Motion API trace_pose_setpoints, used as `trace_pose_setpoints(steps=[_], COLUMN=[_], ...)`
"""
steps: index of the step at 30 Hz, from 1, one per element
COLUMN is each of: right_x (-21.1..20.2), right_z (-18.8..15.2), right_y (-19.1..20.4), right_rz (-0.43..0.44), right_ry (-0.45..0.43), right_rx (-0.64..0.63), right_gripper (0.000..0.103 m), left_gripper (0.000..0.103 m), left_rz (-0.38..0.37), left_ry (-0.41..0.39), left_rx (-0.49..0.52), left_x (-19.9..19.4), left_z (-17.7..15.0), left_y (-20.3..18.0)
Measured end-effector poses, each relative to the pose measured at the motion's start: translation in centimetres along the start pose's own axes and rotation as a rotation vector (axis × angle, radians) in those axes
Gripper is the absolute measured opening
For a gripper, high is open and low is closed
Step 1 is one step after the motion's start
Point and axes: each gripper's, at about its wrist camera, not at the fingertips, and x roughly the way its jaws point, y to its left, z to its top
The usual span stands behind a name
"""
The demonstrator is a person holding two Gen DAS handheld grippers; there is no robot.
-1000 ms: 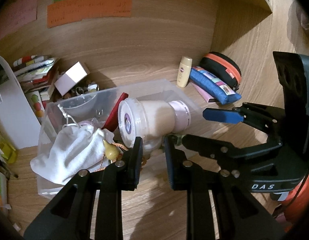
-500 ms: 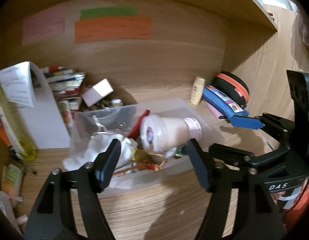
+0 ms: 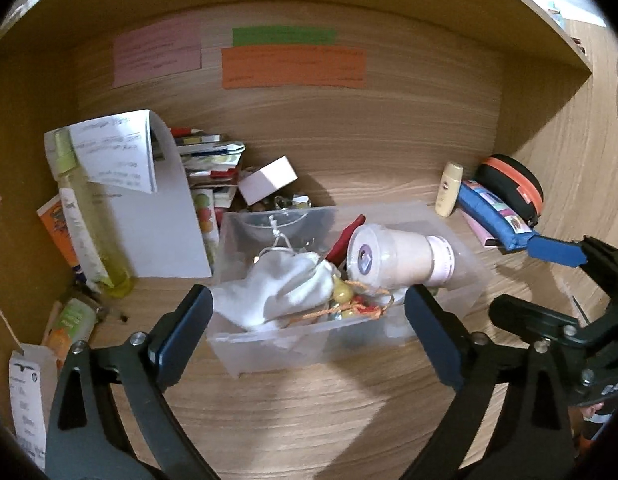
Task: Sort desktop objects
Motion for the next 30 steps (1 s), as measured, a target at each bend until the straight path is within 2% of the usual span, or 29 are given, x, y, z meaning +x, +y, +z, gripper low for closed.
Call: trace_pose_setpoints(steps=[8,19,30], right_x=[-0.3,-0.5,-0.6], right_z=[-0.2,-0.9,-1.4], right_y=[0.9,1.2,0.4], right_rz=[-0.024,-0.042,-0.032], right_ry=[-0.019,-0.023,-0.015], right_rx=[-0.016,-0.019,0.037], right_gripper=[0.101,0.101,0.101], left_gripper=[0.100,0.100,0.100], left_rz=[-0.020,0.018,0.001], left_ry=[0.003,0.038,0.025], left_rx=[-0.039,-0.039,-0.004], left_x=[-0.2,0.9,0.5], left_z=[-0.6,-1.2,-1.4], left_y=[0.2,0.4,-0.3])
